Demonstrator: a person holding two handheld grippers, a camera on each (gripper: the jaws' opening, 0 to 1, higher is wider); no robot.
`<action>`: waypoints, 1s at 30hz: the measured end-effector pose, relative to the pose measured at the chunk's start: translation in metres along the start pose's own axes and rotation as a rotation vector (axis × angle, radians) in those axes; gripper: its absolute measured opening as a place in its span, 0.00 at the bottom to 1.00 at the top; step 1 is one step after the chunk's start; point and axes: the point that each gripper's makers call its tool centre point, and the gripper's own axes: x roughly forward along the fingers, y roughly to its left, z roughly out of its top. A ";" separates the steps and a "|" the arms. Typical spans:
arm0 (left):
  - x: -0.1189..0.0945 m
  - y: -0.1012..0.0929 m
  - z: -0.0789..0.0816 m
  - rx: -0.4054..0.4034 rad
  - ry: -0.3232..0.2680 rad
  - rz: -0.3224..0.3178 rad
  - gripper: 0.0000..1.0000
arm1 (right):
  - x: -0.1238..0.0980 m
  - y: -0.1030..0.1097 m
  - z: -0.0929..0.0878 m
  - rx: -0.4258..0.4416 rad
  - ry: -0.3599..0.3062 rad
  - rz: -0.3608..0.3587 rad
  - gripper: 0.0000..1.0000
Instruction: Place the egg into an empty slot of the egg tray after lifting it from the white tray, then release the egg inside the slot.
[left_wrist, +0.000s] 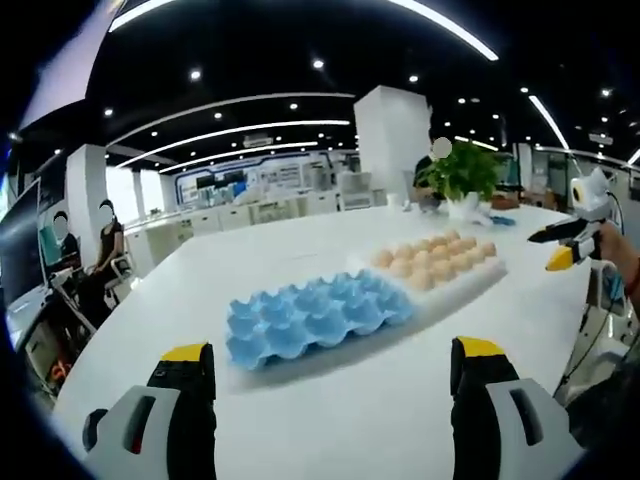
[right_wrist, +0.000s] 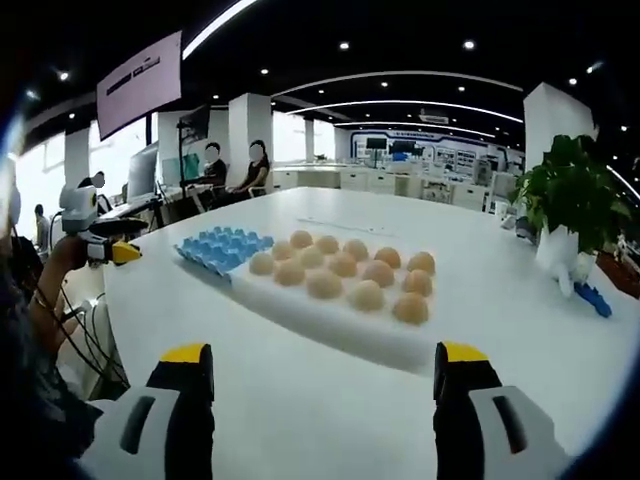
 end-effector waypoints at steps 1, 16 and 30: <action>0.000 0.002 0.000 -0.005 -0.004 0.007 1.00 | 0.000 -0.001 0.000 0.000 0.000 -0.003 0.95; 0.018 -0.001 -0.010 -0.004 0.012 -0.006 1.00 | 0.012 -0.014 -0.004 -0.014 0.004 -0.022 0.94; 0.016 -0.001 -0.011 -0.014 0.005 -0.009 1.00 | 0.006 -0.015 -0.014 0.013 -0.004 -0.022 0.94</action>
